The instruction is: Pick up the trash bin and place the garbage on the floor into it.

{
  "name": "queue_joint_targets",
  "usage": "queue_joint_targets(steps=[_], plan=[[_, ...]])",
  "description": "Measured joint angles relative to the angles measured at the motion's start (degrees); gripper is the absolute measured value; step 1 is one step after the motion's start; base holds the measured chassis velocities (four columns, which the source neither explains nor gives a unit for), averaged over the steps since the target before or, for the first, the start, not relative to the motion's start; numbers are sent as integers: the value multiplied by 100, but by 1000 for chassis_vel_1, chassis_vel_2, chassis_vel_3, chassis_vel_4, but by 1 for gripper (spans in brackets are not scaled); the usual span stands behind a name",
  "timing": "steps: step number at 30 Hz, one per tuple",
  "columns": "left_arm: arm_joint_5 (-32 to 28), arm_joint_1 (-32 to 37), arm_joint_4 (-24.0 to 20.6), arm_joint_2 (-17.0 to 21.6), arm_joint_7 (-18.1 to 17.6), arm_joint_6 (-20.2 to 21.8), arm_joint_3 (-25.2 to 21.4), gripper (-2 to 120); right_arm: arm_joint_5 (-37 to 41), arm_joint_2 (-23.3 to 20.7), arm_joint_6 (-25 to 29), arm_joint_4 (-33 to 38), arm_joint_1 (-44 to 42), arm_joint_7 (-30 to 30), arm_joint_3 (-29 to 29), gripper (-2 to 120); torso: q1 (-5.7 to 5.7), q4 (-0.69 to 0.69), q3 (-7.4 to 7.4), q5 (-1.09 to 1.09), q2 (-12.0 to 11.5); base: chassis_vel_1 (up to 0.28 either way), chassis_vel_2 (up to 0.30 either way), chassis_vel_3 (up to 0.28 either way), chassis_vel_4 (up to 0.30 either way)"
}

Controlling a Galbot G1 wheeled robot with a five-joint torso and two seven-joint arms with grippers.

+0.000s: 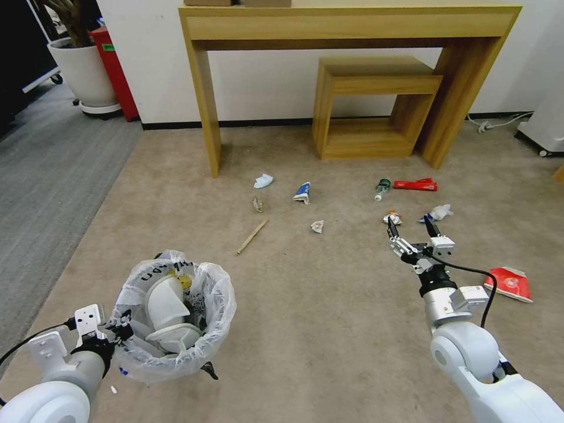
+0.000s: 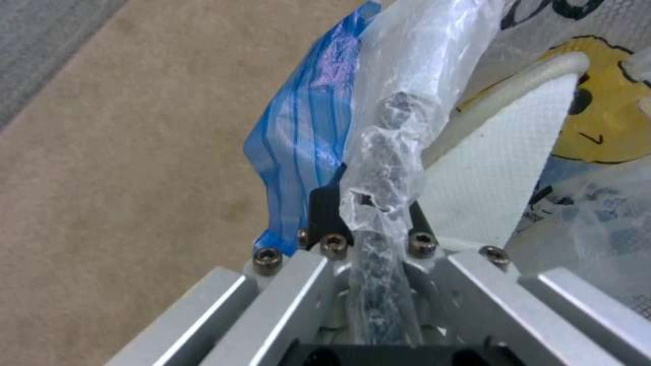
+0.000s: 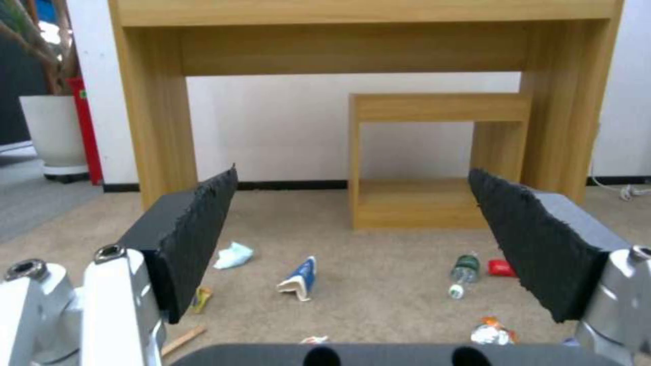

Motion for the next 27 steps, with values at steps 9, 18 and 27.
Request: queue_joint_targets(steps=[9, 18, 27], plan=[[-19, 3, 9, 8, 0, -7, -8, 0, -13, 20, 25, -23, 2, -27, -7, 88, -1, -1, -1, -1, 1, 136, 136, -137, -134], [-76, 16, -13, 15, -5, 4, -19, 0, 31, 14, 73, -3, 19, -37, -26, 96, 0, -1, 0, 0, 0, 39, 30, -21, -18], [-78, 47, -46, 10, -15, 3, -32, 0, -18, 1, 12, 87, -24, 33, 0, 100, -1, 0, -1, -1, 0, 0, 0, 0, 0]])
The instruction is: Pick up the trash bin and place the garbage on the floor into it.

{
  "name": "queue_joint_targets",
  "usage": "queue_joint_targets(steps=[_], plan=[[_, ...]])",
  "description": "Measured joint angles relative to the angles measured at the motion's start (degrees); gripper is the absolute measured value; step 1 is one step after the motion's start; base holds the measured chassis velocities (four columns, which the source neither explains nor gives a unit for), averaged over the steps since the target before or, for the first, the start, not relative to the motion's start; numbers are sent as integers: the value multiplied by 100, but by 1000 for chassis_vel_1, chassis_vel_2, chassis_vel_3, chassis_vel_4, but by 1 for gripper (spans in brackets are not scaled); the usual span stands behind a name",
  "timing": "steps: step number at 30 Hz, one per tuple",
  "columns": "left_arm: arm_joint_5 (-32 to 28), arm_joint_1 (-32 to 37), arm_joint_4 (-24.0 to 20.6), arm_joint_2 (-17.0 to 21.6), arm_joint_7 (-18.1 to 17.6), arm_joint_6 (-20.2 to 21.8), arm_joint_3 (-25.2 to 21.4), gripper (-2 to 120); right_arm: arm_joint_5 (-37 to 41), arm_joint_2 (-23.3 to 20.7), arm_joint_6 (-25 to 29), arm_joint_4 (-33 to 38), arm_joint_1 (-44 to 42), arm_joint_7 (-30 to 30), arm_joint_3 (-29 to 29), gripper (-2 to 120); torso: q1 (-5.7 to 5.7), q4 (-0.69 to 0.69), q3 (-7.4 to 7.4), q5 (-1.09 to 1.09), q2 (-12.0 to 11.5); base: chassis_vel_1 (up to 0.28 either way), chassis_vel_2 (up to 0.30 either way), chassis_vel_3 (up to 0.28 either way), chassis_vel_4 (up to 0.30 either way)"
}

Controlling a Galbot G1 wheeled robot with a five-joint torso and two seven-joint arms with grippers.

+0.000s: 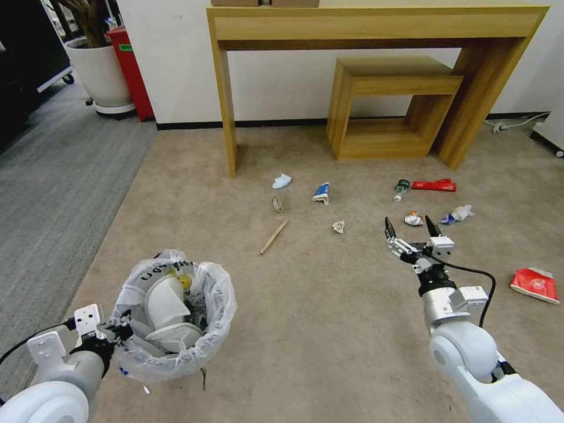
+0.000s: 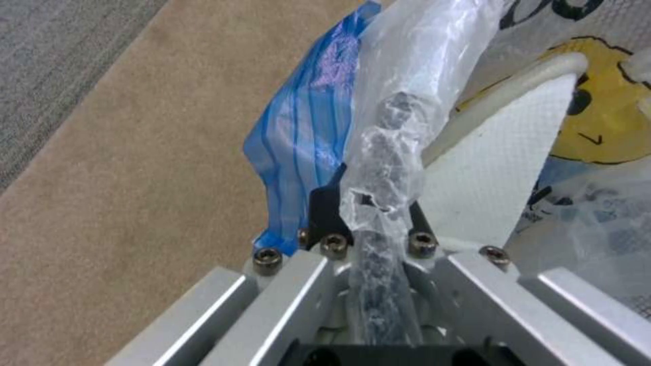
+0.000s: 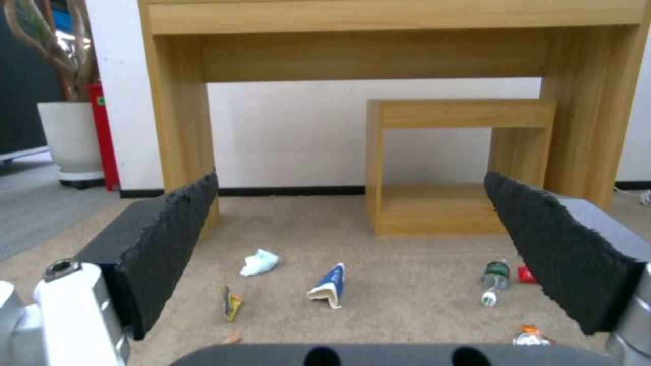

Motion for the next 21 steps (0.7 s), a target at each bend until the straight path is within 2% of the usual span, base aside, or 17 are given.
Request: queue_joint_targets(steps=[12, 16, 21], plan=[[-19, 37, -39, 22, -25, -6, -44, 0, 5, -36, -143, 103, -42, 20, 42, 100, 0, 0, 0, 0, 0, -3, 3, 5, -5], [-19, 37, -41, 25, -26, -13, -55, 0, 12, -45, -171, 114, -13, 30, 27, 99, 0, 0, -1, 0, 0, -92, 88, 91, -81], [-17, 34, -39, 25, -27, -21, -56, 0, 12, -53, -171, 112, -20, 33, 30, 99, 1, -1, 0, 0, 0, -196, 187, 174, -193]])
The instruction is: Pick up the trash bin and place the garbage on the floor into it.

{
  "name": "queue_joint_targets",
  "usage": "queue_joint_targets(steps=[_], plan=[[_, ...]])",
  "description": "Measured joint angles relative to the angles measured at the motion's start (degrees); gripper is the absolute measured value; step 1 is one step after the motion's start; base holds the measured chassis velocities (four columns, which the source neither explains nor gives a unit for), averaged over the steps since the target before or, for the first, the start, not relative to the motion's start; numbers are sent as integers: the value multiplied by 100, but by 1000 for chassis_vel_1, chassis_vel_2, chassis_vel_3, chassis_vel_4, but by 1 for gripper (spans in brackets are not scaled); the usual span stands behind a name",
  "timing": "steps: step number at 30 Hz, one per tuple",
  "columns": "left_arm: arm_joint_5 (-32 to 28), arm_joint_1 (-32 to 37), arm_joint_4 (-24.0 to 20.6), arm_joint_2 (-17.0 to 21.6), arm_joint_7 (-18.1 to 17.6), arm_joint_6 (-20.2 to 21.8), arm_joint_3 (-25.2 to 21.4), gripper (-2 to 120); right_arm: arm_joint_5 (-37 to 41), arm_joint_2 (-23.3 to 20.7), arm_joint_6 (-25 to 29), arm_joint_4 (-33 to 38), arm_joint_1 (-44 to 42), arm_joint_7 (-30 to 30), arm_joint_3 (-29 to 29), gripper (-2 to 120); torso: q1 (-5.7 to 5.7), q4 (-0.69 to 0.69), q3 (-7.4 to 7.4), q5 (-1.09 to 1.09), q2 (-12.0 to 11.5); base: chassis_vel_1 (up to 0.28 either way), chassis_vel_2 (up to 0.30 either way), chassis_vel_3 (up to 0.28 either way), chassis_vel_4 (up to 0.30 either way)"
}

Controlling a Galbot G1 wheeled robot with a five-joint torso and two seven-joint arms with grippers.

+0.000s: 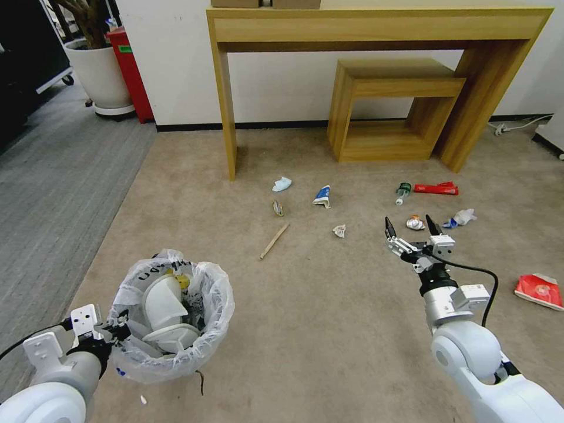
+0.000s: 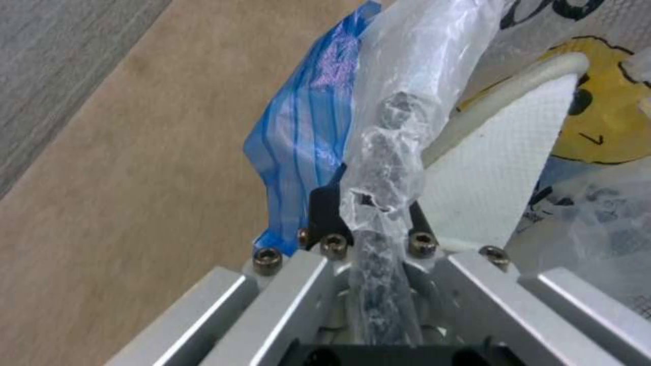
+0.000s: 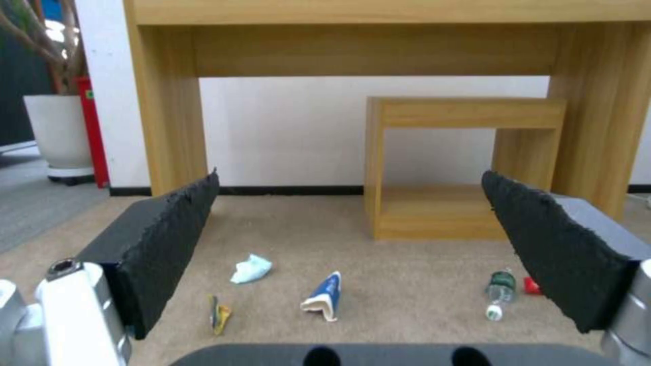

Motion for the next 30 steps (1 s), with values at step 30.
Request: queue_joint_targets(steps=[30], plan=[[82, -26, 55, -37, 10, -79, 50, 0, -41, 49, 141, -89, 31, -7, -71, 99, -1, 1, -1, 0, -1, -170, 165, 167, -164]])
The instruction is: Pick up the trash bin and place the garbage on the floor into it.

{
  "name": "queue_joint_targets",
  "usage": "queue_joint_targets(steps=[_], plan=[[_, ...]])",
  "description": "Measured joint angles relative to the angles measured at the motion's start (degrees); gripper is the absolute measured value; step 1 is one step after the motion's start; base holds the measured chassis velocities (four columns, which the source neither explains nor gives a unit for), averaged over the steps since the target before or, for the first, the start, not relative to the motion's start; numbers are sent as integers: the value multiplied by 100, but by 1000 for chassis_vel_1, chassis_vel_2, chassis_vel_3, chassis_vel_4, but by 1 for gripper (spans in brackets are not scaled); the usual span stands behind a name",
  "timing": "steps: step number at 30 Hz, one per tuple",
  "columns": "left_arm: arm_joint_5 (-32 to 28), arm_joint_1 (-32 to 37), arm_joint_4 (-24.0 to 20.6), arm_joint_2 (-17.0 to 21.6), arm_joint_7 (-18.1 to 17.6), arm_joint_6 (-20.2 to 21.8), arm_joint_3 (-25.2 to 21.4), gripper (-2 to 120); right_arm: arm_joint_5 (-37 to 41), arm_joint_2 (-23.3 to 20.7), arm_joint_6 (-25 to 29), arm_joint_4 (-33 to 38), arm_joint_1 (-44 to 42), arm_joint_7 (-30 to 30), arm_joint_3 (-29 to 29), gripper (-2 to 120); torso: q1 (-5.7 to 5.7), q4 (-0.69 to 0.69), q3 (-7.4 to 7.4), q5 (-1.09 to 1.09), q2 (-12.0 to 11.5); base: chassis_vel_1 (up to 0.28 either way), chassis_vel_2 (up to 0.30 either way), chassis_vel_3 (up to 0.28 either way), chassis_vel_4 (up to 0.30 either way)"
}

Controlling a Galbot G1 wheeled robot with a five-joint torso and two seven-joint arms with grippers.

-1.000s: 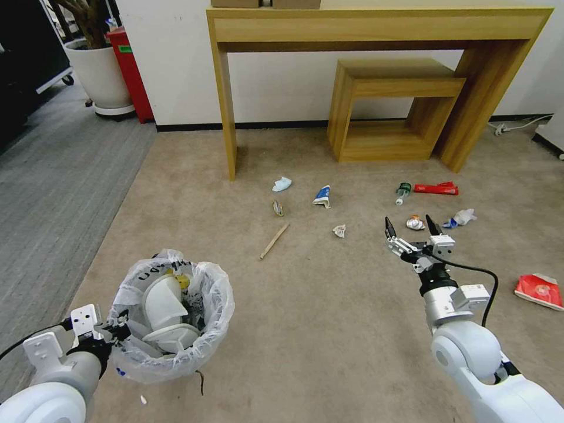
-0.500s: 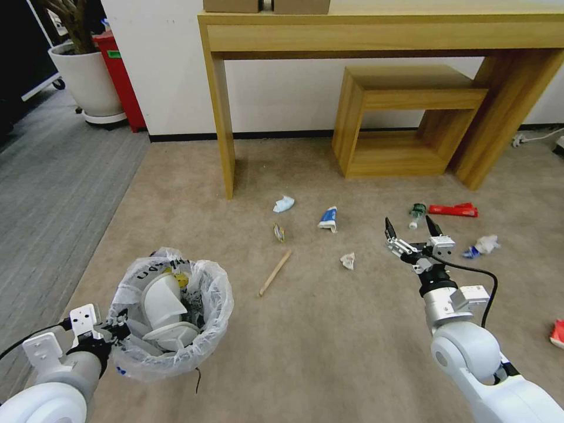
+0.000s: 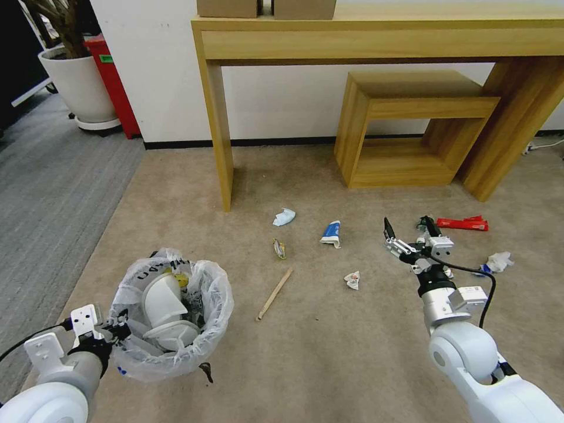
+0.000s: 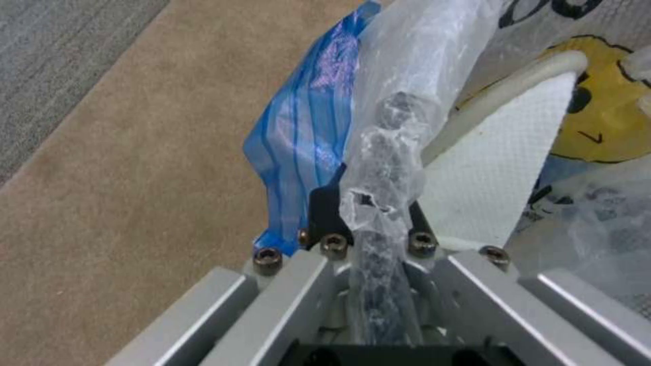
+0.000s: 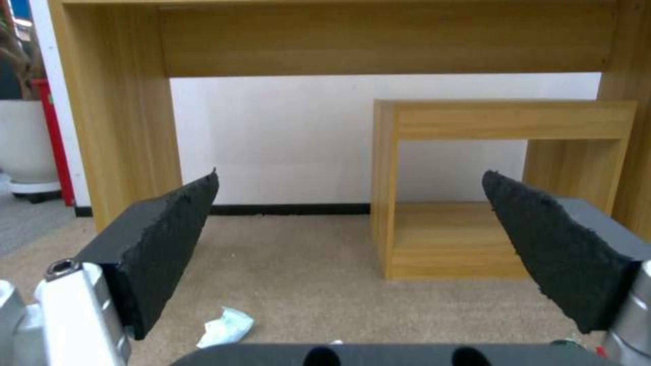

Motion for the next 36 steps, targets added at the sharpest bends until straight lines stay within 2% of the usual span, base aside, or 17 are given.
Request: queue_joint_targets(steps=[16, 36], plan=[[-3, 20, -16, 1, 4, 6, 0, 0, 15, 21, 12, 71, -36, 70, -11, 100, 1, 0, 1, 1, 0, -68, 67, 73, -66], [2, 37, -30, 7, -9, 23, 4, 0, 423, -144, -609, 306, 180, 613, -244, 100, 0, 0, 1, 0, 1, 0, 0, 0, 0]])
